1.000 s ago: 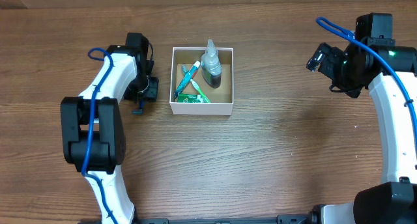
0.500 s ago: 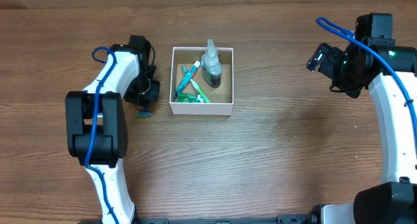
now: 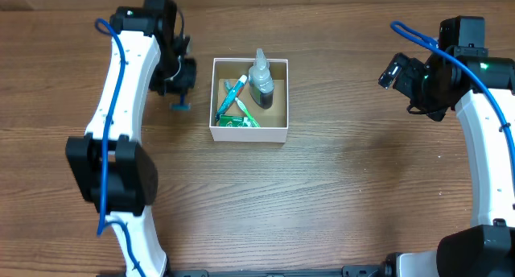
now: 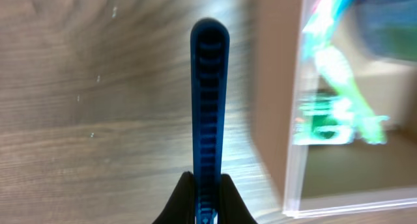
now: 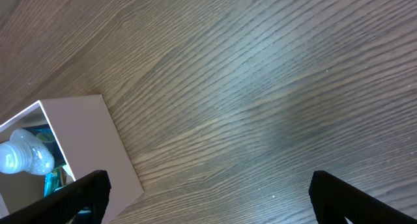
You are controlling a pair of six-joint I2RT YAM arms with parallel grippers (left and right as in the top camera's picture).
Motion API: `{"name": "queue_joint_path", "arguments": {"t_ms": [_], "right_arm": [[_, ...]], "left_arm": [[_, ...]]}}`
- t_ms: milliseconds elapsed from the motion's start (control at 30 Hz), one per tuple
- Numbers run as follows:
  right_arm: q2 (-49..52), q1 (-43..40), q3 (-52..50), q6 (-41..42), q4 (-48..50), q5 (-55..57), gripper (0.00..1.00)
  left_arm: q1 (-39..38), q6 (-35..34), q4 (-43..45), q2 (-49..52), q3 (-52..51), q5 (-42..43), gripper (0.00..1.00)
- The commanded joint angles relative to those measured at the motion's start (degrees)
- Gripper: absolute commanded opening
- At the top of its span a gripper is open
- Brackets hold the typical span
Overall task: Pack container
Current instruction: 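Carry the razor over the box and drop it inside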
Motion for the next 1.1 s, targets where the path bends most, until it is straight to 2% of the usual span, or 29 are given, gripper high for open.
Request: {"name": "queue_joint_path", "arguments": {"t_ms": [0, 167, 267, 333, 467, 500, 533, 567, 633, 800, 967, 1067], "right_arm": [[-0.52, -0.09, 0.83, 0.31, 0.24, 0.07, 1.0], [-0.52, -0.09, 0.83, 0.31, 0.24, 0.07, 1.0], [-0.52, -0.09, 0.83, 0.31, 0.24, 0.07, 1.0], [-0.52, -0.09, 0.83, 0.31, 0.24, 0.07, 1.0], [-0.52, -0.09, 0.83, 0.31, 0.24, 0.07, 1.0], [-0.52, -0.09, 0.83, 0.31, 0.24, 0.07, 1.0], [-0.52, -0.09, 0.83, 0.31, 0.24, 0.07, 1.0], [-0.52, -0.09, 0.83, 0.31, 0.24, 0.07, 1.0], [-0.52, -0.09, 0.83, 0.31, 0.24, 0.07, 1.0], [-0.52, -0.09, 0.83, 0.31, 0.24, 0.07, 1.0], [-0.52, -0.09, 0.83, 0.31, 0.24, 0.07, 1.0], [-0.52, -0.09, 0.83, 0.31, 0.24, 0.07, 1.0]], "left_arm": [[-5.44, -5.55, 5.49, -6.23, 2.14, 3.52, 0.04], [-10.64, -12.74, 14.32, -3.76, -1.09, 0.63, 0.04], [-12.17, -15.08, 16.06, -0.74, -4.37, 0.59, 0.05], [-12.83, -16.13, 15.78, 0.98, -6.16, 0.28, 0.13], [-12.76, -16.13, 13.92, 0.79, -6.75, -1.6, 0.55], [-12.61, -15.76, 13.16, 0.07, -6.62, -1.7, 0.7], [-12.39, -14.69, 11.91, -1.18, -6.25, -1.68, 0.94], [-12.28, -13.57, 10.8, -2.32, -5.9, -1.7, 1.0], [-11.93, -11.37, 6.67, -6.58, -4.92, -4.31, 1.0], [-12.07, -10.14, -4.63, -21.51, -4.31, -17.59, 1.0], [-12.07, -11.52, -9.42, -39.1, -4.33, -17.25, 1.0], [-12.07, -12.63, -10.34, -51.65, -4.7, -14.01, 1.0]]}}
